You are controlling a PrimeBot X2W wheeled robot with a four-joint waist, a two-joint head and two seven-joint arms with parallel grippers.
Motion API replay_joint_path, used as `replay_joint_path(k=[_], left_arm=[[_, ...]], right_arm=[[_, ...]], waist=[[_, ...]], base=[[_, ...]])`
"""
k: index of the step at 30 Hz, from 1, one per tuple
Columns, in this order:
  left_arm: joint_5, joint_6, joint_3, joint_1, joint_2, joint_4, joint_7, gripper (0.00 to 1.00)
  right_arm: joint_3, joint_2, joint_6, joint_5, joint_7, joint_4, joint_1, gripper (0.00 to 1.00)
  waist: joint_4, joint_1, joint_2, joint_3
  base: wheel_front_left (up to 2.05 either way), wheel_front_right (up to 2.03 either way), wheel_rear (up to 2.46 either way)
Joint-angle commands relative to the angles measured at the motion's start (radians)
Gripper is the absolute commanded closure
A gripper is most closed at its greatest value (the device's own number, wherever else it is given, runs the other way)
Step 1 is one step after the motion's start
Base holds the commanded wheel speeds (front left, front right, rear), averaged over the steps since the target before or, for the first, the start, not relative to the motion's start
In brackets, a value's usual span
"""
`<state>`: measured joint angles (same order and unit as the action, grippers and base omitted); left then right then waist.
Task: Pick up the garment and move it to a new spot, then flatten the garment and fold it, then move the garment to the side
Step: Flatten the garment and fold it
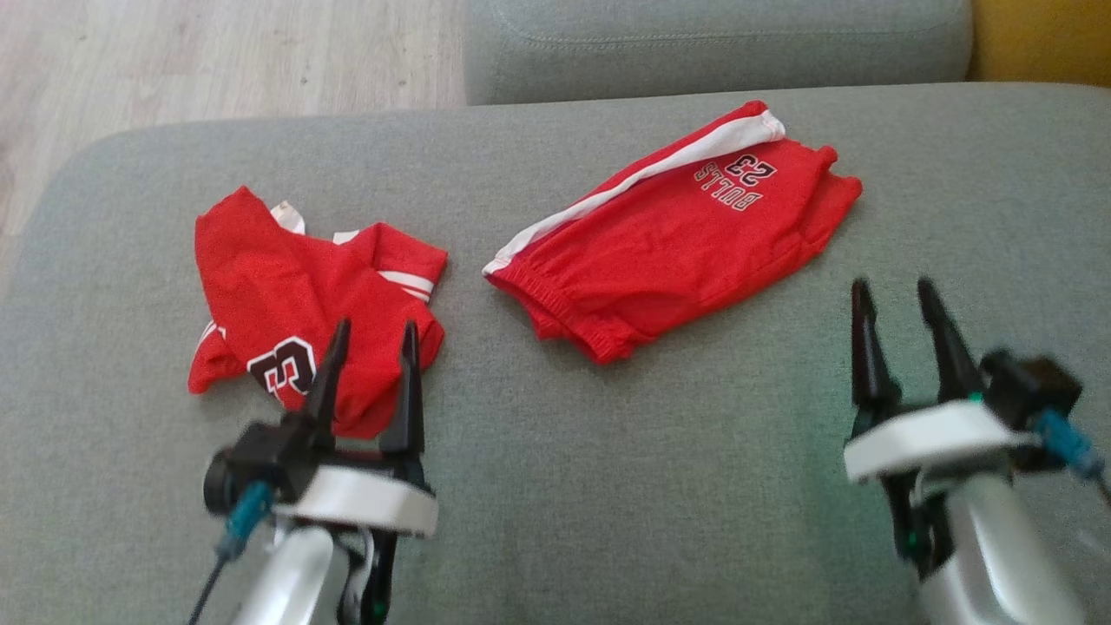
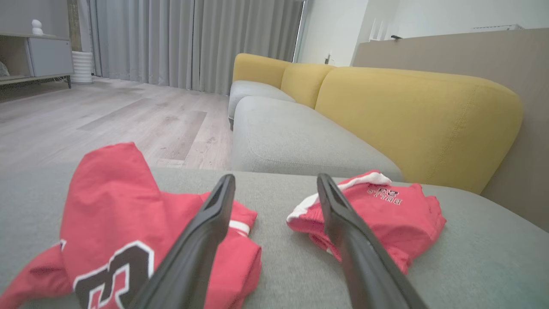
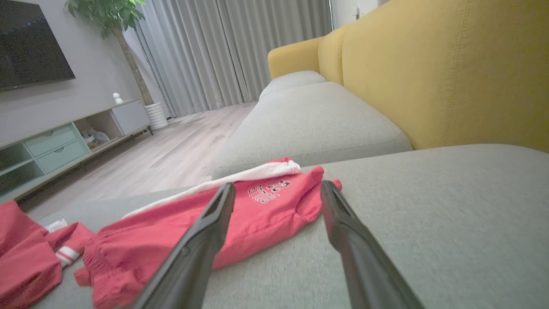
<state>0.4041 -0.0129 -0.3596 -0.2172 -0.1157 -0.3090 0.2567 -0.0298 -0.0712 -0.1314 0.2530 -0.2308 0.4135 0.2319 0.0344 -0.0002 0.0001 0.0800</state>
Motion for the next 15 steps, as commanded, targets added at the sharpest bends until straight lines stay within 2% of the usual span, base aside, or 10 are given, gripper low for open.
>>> replay_joint_path(k=[1,7,15], left_arm=[[-0.019,0.008,0.052,-0.004,0.003,0.041,0.005,0.00],[-0.051,0.032,0.084,0.040,0.030,0.050,0.005,0.00],[-0.083,0.057,0.088,0.020,0.048,0.047,0.005,0.00]], right_arm=[[-0.017,0.012,0.001,-0.025,-0.019,-0.060,-0.011,0.00],[-0.014,0.020,0.001,-0.004,-0.021,-0.102,-0.077,0.00],[0.006,0.021,0.001,-0.004,-0.002,-0.127,-0.055,0.00]], waist=[[-0.005,0.0002,-0.0001,-0.007],[-0.003,0.0002,-0.0001,-0.013],[0.020,0.0002,-0.0001,0.036]], base=[[0.00,0.00,0.00],[0.00,0.00,0.00],[0.00,0.00,0.00]])
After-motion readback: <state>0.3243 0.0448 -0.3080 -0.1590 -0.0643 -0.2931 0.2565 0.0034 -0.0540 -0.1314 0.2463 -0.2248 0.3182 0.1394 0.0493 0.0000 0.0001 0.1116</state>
